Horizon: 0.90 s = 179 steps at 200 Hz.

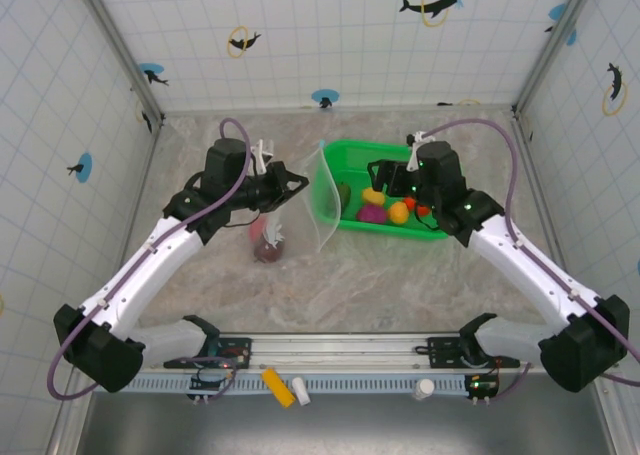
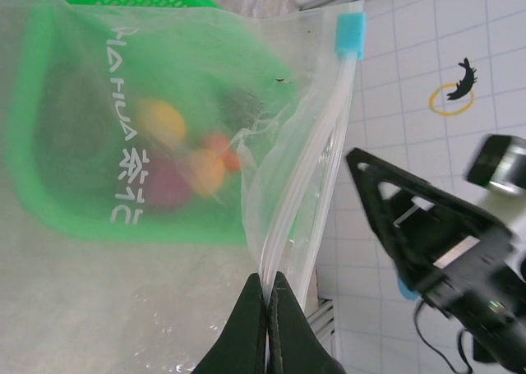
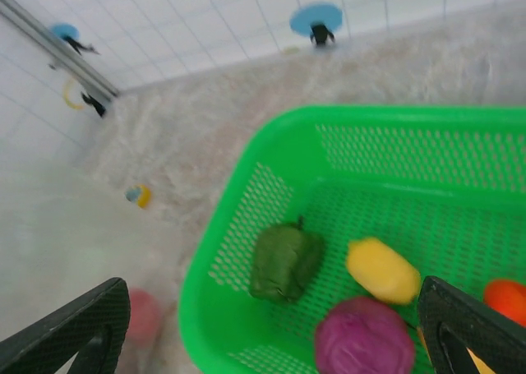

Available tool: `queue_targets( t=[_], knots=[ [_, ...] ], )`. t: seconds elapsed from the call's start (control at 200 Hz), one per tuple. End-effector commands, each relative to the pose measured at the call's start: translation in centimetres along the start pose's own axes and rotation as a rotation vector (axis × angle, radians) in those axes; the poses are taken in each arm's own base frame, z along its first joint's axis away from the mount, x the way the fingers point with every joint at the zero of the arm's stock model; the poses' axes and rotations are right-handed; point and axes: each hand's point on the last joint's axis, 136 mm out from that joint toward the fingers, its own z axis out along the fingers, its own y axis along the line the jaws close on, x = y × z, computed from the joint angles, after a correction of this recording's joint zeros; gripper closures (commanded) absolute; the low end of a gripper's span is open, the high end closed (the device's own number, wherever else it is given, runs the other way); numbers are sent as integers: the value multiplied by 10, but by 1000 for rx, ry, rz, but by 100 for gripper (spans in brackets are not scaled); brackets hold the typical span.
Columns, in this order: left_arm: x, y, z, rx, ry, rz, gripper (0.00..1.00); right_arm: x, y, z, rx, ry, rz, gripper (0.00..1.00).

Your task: Place the food in the zip-top bag and seal the zipper

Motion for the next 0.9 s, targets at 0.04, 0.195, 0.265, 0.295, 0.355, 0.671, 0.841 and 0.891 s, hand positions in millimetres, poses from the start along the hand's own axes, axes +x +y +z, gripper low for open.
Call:
queue_targets(
  t=[0.04, 0.195, 0.265, 0.295, 0.355, 0.671, 0.841, 0.891],
  knots=[
    [-10, -10, -15, -13, -65, 76, 100, 40, 5, 34, -99, 163, -39, 8],
    [-15, 2, -24, -69, -134, 89, 100, 56, 6, 69, -167, 228, 12, 14],
    [-16, 10, -26, -97, -157, 89, 100, 63, 8, 88, -180, 276, 38, 16],
    [-16, 12, -26, -101, -159, 89, 100, 67, 7, 97, -175, 301, 52, 16],
    [-17, 12, -26, -106, -158, 92, 100, 72, 0, 114, -136, 335, 88, 18],
    [-20, 9, -26, -113, -160, 108, 100, 84, -5, 173, 39, 425, 185, 20],
    [-18, 8, -27, -107, -153, 116, 100, 97, -20, 191, 234, 500, 164, 22],
    [-18, 8, -28, -109, -156, 119, 100, 98, -19, 193, 266, 503, 137, 22]
  ],
)
